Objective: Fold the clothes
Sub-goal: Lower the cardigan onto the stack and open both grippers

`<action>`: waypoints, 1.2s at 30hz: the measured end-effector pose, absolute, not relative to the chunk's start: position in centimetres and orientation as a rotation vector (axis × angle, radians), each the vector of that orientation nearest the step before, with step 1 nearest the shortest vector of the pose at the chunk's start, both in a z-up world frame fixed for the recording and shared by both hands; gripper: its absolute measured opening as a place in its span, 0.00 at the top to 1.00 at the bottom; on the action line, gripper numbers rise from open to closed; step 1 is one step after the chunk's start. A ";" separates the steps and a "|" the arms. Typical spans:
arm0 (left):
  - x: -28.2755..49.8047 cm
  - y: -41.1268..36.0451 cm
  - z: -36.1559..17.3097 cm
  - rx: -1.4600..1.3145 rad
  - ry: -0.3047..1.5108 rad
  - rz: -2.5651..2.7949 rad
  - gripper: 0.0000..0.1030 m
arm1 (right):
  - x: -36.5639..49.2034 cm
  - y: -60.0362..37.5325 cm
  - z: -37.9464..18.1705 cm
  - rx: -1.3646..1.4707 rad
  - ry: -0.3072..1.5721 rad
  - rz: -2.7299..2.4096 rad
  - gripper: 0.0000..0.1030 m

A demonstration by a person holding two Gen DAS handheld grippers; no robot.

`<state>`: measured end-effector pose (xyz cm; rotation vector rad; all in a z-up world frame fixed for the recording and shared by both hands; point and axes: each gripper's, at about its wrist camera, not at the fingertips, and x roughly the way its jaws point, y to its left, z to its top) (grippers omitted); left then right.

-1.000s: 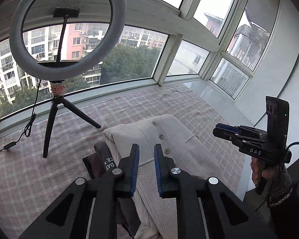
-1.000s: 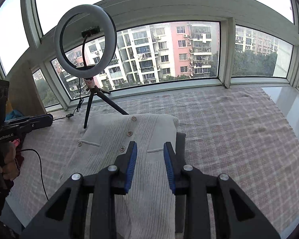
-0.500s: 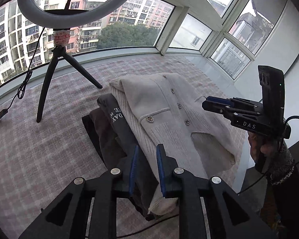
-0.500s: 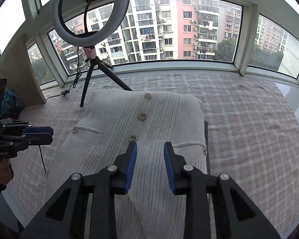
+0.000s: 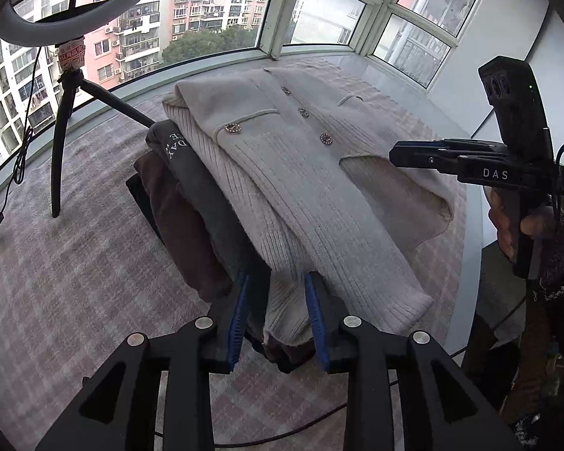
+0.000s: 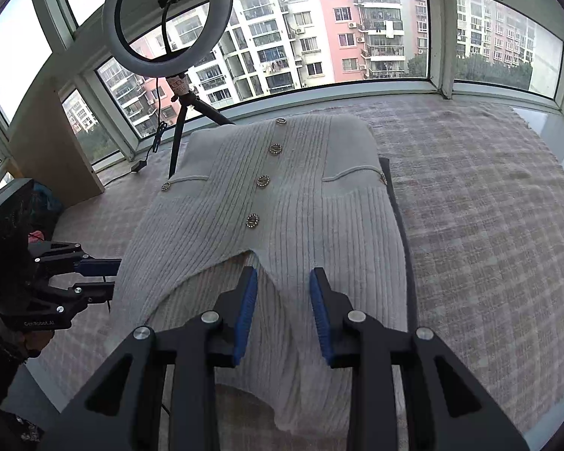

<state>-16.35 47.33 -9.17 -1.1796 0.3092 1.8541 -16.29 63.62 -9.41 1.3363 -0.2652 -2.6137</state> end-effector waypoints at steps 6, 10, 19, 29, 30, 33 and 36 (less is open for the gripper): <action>-15.9 48.4 -9.7 -1.164 0.344 1.841 0.72 | -16.7 63.6 -10.2 1.357 -0.296 -2.589 0.72; -15.8 49.0 -9.3 -1.137 0.373 1.837 0.75 | -16.8 63.2 -10.2 1.364 -0.270 -2.582 0.72; -15.7 49.5 -8.6 -1.168 0.373 1.799 0.93 | -16.4 63.5 -10.2 1.360 -0.289 -2.573 0.72; -15.6 48.4 -4.9 -1.194 0.188 1.727 1.00 | -16.6 63.3 -10.2 1.369 -0.262 -2.574 0.72; -15.6 48.3 -4.5 -1.197 0.170 1.719 1.00 | -16.6 63.4 -10.3 1.371 -0.264 -2.572 0.72; -16.3 48.2 -7.6 -1.304 0.236 1.741 1.00 | -16.7 63.3 -10.4 1.370 -0.256 -2.576 0.72; -17.4 47.2 -8.8 -1.393 0.210 1.773 0.94 | -16.4 63.4 -10.0 1.361 -0.255 -2.582 0.72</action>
